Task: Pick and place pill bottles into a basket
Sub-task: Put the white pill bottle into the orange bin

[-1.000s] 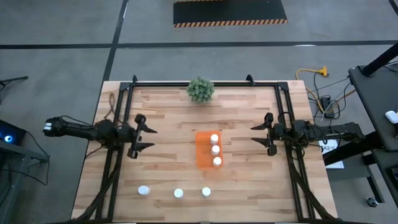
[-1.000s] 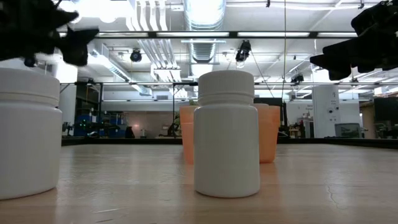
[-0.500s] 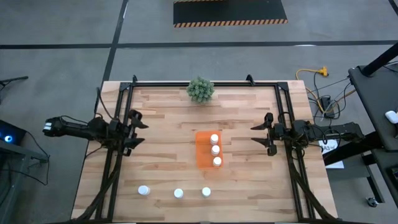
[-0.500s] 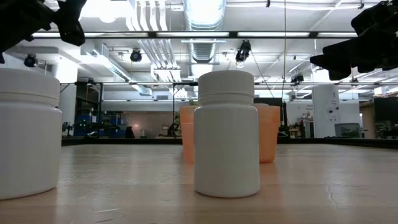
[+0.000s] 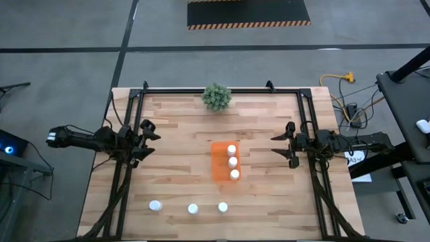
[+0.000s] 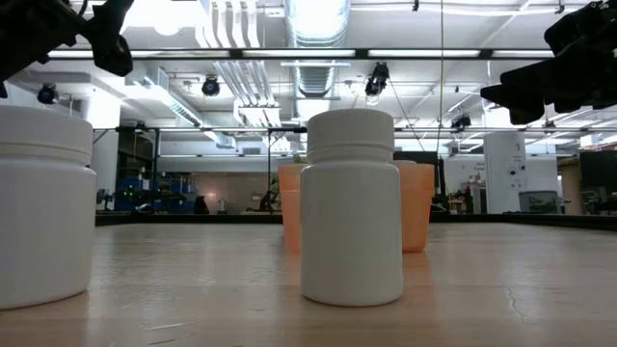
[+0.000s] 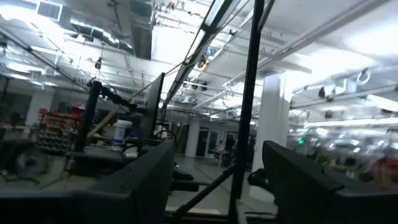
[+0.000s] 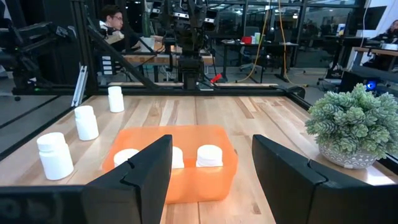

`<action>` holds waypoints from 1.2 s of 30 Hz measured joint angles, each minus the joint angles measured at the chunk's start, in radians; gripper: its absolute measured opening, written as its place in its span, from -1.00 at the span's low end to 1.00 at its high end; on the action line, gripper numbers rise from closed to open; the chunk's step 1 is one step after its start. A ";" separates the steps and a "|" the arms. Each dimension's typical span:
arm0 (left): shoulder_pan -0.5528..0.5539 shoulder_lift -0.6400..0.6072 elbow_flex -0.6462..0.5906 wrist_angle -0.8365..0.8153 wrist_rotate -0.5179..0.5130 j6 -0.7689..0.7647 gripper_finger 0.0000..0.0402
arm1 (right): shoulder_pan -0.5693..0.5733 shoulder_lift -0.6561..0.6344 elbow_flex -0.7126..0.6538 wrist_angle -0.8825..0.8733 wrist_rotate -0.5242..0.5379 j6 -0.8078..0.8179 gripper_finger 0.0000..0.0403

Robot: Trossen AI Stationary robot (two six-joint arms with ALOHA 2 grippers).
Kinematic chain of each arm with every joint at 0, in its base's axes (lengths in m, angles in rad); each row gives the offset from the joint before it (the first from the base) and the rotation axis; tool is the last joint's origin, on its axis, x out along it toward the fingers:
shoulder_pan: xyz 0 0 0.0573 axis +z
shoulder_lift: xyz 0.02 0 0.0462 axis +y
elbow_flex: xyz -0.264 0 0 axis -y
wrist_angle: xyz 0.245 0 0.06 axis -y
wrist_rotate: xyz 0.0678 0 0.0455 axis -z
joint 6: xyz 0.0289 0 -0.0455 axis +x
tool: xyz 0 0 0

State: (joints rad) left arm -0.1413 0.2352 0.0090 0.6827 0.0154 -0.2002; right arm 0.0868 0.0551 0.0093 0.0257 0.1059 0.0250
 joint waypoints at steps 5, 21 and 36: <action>0.000 0.013 0.001 0.093 0.009 -0.112 0.14 | 0.000 0.000 0.000 0.000 0.000 -0.001 0.04; -0.079 0.385 0.094 0.515 0.397 -0.134 0.14 | 0.000 0.000 0.000 0.000 0.000 0.000 0.04; -0.237 0.772 0.505 -0.024 0.416 -0.218 0.14 | 0.000 0.000 0.000 0.000 0.000 -0.001 0.04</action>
State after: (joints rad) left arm -0.3780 1.0072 0.5136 0.6586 0.4316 -0.4186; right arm 0.0868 0.0551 0.0097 0.0261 0.1059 0.0235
